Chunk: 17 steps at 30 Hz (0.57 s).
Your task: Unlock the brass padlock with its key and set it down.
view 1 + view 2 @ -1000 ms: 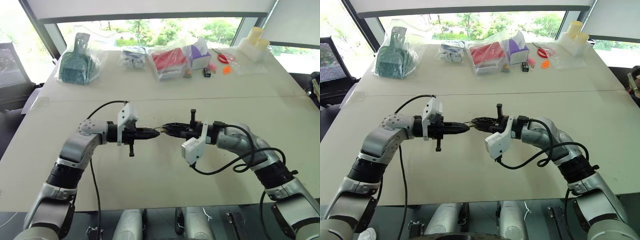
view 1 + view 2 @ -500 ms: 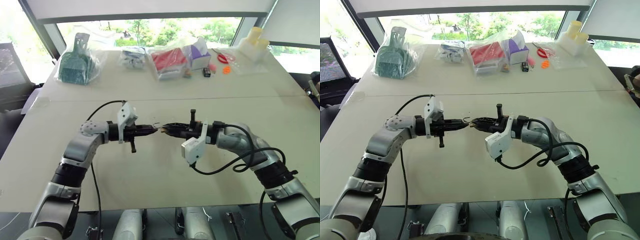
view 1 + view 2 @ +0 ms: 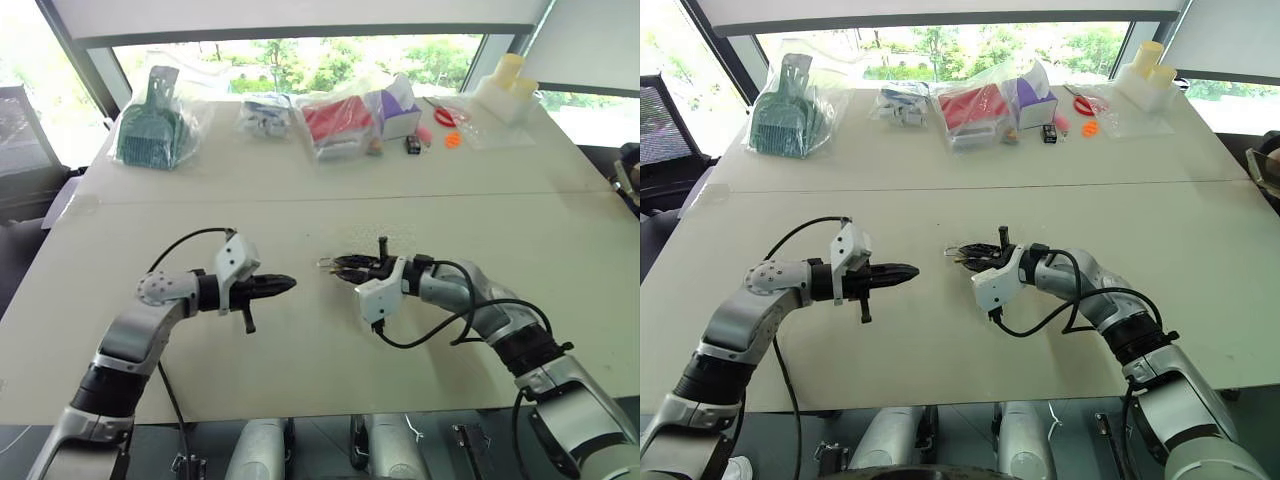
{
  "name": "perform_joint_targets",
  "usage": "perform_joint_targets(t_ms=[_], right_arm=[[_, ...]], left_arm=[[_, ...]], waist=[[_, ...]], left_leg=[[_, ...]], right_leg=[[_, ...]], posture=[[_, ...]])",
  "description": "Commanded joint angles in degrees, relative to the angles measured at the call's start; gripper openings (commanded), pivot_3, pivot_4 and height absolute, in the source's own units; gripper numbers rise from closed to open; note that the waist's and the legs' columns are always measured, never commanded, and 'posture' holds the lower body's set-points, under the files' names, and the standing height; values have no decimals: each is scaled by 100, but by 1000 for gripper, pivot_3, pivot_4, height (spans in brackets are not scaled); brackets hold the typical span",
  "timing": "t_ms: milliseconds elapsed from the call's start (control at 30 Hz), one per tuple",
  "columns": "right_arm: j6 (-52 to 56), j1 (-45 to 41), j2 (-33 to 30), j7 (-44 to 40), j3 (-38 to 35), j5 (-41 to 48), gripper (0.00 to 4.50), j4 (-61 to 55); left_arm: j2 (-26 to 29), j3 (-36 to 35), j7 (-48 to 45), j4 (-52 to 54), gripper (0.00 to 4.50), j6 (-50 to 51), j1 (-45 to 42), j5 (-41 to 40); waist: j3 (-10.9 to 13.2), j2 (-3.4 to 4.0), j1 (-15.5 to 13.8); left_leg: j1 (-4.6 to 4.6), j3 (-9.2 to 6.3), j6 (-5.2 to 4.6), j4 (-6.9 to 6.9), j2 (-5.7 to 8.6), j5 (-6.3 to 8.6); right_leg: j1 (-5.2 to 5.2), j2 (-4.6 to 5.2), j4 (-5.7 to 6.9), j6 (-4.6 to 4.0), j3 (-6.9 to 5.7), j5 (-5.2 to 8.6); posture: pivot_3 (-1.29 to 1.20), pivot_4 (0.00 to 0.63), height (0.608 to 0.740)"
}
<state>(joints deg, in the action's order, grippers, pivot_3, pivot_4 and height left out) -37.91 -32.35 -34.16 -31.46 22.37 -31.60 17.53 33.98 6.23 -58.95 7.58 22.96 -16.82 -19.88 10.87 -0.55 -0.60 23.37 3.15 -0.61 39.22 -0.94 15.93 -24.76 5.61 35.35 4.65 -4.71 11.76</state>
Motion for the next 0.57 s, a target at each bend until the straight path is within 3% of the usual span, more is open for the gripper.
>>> perform_joint_targets(t_ms=[33,100,200,333,567], right_arm=[[144,24,-148,-475,-95,574,3433,-321],[268,113,-280,-809,-120,849,4434,-512],[1242,316,-512,-1558,-430,1830,4434,-1143],[3367,546,-807,-2524,-913,3280,4434,-2116],[5708,690,-1148,-3016,-1349,4317,4434,-3020]], left_arm=[[93,-34,35,321,0,-27,34,0],[108,-51,44,357,0,-5,34,-15],[160,-139,36,432,0,75,-4,-106],[260,-223,-2,488,0,71,-75,-179],[427,-309,-58,502,0,61,-142,-240]], waist=[[0,0,-2],[0,0,-5],[0,0,-15],[1,2,-10],[0,1,-13]], left_leg=[[0,0,0,0,0,0],[0,-1,0,0,-1,0],[-1,-3,0,0,-3,0],[-1,-3,-1,0,-8,0],[-3,-5,-1,0,-11,1]], right_leg=[[0,0,0,0,0,0],[0,0,0,0,0,0],[4,1,-2,0,-1,0],[4,2,-1,-1,-1,-1],[5,1,-1,-2,-4,0]], posture=[[0,150,740],[0,150,740],[0,150,740],[0,150,740],[0,150,740]])
